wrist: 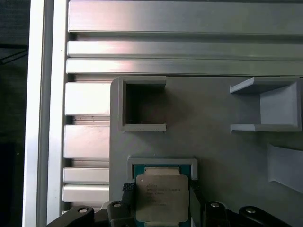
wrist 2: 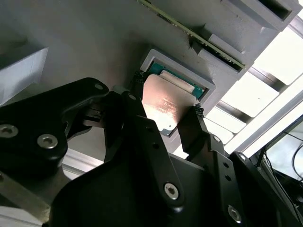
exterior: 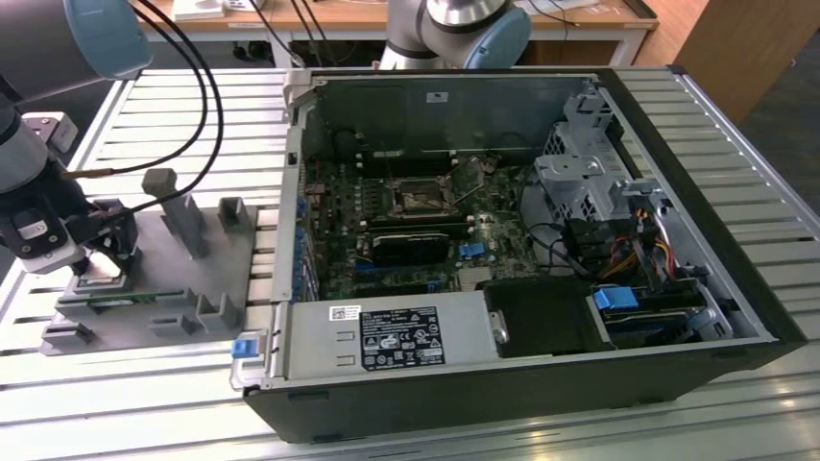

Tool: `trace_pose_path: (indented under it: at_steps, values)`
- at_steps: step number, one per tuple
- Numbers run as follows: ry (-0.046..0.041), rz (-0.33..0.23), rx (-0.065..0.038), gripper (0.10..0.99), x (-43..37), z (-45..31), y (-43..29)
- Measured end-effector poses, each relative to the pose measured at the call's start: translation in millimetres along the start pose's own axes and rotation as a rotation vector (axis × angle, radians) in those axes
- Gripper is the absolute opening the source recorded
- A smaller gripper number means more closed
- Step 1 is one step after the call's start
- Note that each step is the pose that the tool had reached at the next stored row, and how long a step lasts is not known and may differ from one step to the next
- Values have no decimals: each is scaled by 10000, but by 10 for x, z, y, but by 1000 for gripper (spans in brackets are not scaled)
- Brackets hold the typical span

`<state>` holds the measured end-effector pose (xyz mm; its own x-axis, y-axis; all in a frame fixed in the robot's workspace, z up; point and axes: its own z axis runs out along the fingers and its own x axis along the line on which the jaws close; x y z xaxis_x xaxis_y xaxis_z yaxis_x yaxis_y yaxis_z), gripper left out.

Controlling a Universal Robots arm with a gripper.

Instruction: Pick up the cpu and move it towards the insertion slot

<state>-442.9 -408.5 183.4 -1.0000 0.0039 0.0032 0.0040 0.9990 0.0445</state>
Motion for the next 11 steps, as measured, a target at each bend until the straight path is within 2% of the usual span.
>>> trace_pose_path:
  at_steps: [4,11]
  values:
    - [-3,1,-2,541,-1,-7,0]
    - [-1,1,0,541,0,-69,3]
